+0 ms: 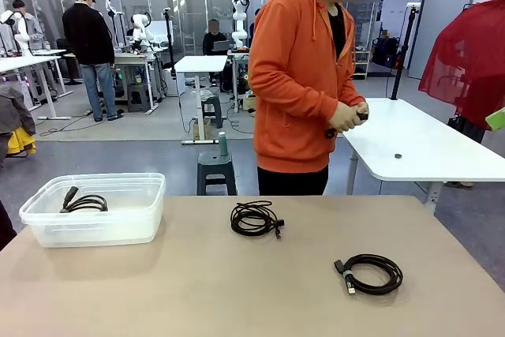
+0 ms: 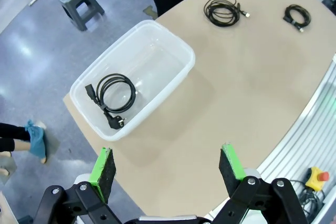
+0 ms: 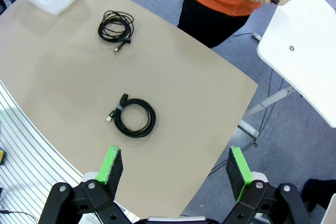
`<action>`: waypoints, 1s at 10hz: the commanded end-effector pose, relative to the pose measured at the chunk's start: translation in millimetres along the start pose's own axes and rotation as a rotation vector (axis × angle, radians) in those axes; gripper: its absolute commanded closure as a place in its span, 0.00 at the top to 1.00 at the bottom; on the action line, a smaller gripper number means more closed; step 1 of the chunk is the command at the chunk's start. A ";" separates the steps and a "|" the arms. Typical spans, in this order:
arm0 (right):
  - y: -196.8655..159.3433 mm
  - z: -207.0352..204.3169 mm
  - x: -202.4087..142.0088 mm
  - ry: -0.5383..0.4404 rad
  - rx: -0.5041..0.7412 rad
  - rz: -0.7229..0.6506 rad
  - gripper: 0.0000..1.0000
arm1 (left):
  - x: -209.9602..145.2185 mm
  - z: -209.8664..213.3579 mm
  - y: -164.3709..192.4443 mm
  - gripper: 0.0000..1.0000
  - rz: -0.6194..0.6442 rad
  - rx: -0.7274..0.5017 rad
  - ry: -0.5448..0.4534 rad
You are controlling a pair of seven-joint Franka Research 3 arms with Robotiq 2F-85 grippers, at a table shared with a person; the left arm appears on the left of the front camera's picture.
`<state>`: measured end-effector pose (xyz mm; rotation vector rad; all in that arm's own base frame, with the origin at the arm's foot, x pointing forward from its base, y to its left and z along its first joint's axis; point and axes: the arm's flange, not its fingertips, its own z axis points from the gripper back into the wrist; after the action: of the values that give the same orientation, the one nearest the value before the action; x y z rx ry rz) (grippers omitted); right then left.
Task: Organize and store the cables.
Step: Place the Power Cable into the Organizing box.
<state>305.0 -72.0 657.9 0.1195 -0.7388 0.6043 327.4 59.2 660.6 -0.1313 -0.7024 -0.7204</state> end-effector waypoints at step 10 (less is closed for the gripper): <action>-1.2 0.3 0.4 0.000 0.001 -0.004 1.00 | 0.3 -1.5 -0.1 1.00 -0.003 0.008 0.012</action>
<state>305.0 -72.0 657.9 0.1195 -0.7388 0.6043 328.7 60.1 658.5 -0.1166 -0.6910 -0.7150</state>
